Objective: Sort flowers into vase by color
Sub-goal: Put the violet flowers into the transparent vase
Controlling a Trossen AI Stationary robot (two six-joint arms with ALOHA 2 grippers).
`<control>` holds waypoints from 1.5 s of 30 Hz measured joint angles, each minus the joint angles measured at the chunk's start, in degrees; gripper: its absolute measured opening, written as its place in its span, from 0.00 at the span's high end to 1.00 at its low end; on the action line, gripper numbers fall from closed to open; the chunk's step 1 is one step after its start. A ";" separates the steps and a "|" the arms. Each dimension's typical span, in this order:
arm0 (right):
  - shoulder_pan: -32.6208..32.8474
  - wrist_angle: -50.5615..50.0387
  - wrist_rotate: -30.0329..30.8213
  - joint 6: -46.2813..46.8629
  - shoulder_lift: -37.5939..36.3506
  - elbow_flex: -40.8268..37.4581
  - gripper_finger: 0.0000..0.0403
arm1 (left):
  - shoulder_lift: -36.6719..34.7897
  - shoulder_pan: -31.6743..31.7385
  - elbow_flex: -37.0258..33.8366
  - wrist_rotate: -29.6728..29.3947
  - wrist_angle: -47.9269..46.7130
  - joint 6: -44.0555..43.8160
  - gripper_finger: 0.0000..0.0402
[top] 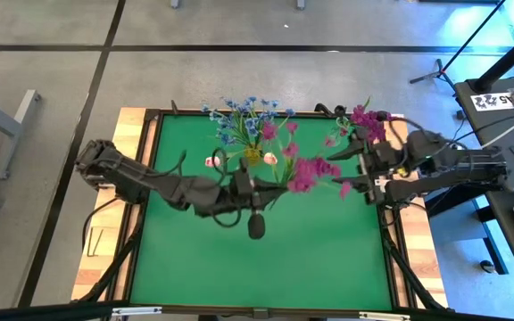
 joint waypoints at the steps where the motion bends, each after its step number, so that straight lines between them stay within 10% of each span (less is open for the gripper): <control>1: -0.02 1.65 -0.37 -0.14 1.43 -0.01 0.38 | 0.00 0.88 0.00 1.49 0.99 0.13 0.98; 23: -0.07 28.17 3.83 1.84 16.87 -0.01 0.41 | 0.02 8.37 0.00 13.62 4.43 -1.42 0.97; 45: 0.00 24.93 3.61 2.97 17.78 0.10 0.94 | 2.03 8.33 0.07 12.58 2.86 -2.05 0.93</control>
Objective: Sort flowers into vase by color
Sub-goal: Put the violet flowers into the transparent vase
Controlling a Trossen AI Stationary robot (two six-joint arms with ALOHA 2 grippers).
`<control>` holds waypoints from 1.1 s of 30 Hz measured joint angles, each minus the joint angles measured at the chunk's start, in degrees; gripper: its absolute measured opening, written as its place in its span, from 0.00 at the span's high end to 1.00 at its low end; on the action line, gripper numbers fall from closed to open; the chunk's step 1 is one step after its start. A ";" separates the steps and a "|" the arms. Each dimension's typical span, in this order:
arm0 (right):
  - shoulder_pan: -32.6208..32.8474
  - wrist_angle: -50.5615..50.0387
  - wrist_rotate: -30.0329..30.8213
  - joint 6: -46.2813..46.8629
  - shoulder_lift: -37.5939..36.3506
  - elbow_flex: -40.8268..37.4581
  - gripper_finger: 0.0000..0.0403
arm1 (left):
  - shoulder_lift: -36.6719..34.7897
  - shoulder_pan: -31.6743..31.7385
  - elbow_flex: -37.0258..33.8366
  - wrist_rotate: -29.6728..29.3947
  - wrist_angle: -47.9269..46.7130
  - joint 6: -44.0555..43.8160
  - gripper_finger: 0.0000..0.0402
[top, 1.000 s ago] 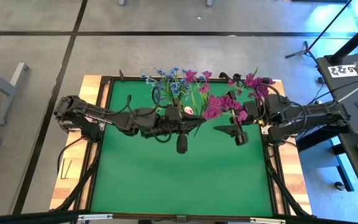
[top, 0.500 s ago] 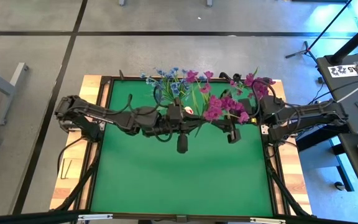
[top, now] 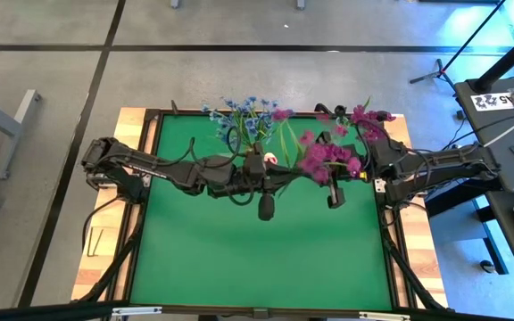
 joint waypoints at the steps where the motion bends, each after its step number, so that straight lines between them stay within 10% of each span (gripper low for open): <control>1: -0.02 -0.73 0.08 -0.29 -0.41 0.00 0.96 | 0.00 0.00 0.00 -0.35 -0.02 -0.41 0.91; 15: -0.04 -17.57 14.92 -7.79 -16.68 0.03 0.98 | -3.90 -2.56 -0.07 -6.92 -4.36 3.45 0.58; 33: -0.07 -23.87 41.90 -27.14 -25.50 2.54 0.94 | -6.00 -7.54 -0.07 -18.80 -5.95 11.62 0.57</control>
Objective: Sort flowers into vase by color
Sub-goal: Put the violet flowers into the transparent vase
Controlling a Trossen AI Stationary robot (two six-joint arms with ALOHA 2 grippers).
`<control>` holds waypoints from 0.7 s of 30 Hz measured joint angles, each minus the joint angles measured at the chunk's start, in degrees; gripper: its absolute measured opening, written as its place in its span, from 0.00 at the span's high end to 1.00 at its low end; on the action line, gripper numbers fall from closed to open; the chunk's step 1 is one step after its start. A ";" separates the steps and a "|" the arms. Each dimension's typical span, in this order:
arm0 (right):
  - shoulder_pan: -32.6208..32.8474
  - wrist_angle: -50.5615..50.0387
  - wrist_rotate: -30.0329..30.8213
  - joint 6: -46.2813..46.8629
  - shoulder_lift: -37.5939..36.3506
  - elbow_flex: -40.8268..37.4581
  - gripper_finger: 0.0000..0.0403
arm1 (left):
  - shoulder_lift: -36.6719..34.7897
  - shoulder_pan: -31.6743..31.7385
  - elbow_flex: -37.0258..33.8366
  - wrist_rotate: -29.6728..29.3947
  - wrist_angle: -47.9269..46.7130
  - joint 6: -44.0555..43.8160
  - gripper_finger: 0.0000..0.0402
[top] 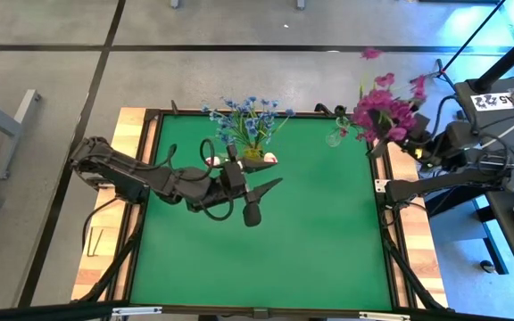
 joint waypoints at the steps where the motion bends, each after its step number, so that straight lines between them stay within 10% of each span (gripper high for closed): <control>1: 0.00 -0.04 0.57 -1.40 0.31 0.92 0.94 | -0.10 -0.02 0.00 -0.03 -0.16 -0.01 0.57; 13: -1.16 -0.06 6.35 -7.36 2.72 8.09 0.96 | -0.27 0.00 0.00 0.00 -0.62 -0.05 0.57; 21: -16.66 -1.39 -0.31 -0.78 2.40 4.67 0.96 | -0.25 0.00 0.00 0.08 -1.16 -0.52 0.57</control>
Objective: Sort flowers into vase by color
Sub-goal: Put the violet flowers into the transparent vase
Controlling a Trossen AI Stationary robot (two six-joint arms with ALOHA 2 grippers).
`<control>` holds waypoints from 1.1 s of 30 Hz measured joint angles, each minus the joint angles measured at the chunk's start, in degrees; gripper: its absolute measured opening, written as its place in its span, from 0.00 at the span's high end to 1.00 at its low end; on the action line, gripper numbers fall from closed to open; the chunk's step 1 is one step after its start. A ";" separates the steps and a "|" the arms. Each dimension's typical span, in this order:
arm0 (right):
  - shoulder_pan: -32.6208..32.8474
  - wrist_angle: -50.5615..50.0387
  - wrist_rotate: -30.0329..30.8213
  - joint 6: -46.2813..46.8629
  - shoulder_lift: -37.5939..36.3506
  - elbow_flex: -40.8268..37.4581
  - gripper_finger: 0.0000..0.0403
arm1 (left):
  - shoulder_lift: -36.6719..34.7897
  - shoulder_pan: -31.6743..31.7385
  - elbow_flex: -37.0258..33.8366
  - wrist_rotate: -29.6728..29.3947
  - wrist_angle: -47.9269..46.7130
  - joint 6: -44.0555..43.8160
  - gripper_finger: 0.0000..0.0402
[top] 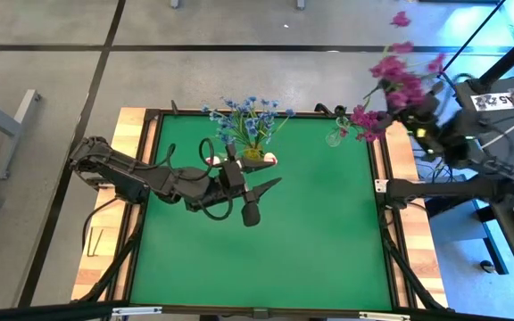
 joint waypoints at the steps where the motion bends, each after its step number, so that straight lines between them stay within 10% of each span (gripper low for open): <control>1: -2.55 -0.54 -1.87 1.13 0.20 -0.73 0.96 | 0.00 0.00 0.00 0.00 -0.13 -0.31 0.57; 18: -36.89 -14.34 -43.42 19.21 3.11 -3.43 0.95 | 0.04 -0.17 0.00 0.02 -4.08 -2.98 0.57; 33: -41.90 -4.21 -46.95 20.72 3.48 -18.87 0.95 | 0.07 -0.15 0.00 0.00 -6.70 -4.44 0.57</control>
